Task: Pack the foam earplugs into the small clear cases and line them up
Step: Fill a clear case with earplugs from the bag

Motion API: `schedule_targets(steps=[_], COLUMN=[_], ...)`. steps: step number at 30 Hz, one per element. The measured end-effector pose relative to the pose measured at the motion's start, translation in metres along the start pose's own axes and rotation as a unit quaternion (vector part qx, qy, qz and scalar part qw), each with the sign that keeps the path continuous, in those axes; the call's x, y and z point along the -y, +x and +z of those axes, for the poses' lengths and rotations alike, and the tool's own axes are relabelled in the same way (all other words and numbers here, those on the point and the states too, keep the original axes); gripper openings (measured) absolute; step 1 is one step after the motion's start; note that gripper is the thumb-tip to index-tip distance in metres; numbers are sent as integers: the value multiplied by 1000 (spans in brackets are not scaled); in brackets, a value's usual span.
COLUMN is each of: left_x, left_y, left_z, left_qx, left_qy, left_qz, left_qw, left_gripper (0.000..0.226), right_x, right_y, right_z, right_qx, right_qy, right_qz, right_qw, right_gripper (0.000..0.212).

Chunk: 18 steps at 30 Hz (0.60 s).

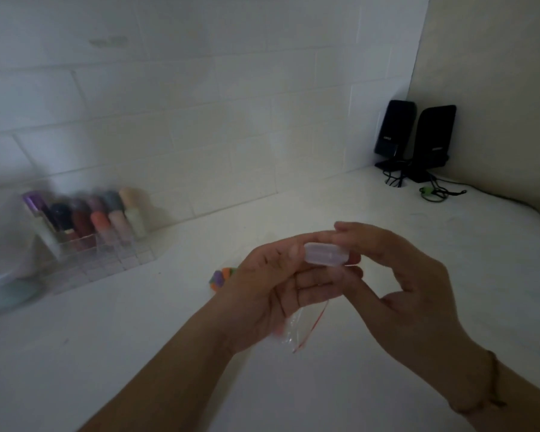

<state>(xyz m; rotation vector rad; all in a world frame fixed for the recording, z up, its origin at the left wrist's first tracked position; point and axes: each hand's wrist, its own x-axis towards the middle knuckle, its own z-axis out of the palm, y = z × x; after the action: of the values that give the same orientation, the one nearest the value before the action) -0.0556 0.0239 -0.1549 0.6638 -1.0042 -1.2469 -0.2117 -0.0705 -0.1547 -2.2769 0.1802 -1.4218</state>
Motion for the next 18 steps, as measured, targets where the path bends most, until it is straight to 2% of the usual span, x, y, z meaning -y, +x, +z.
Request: schedule_targets(steps=[4,9,18], left_x=[0,-1,1], left_y=[0,0,0], left_z=[0,0,5], left_qx=[11,4,-43], left_qy=[-43,-78,-49], left_qz=[2,-4,-5], left_qw=[999,997,998], left_gripper=[53,52,57], right_x=[2,2,1], right_y=[1,-3,0], right_z=[1,3,-1], right_qx=[4,-31,-32], right_qy=[-14,-3,-173], right_qz=[-34,-19,-93], right_qw=[999,999,980], right_gripper=[24,11,14])
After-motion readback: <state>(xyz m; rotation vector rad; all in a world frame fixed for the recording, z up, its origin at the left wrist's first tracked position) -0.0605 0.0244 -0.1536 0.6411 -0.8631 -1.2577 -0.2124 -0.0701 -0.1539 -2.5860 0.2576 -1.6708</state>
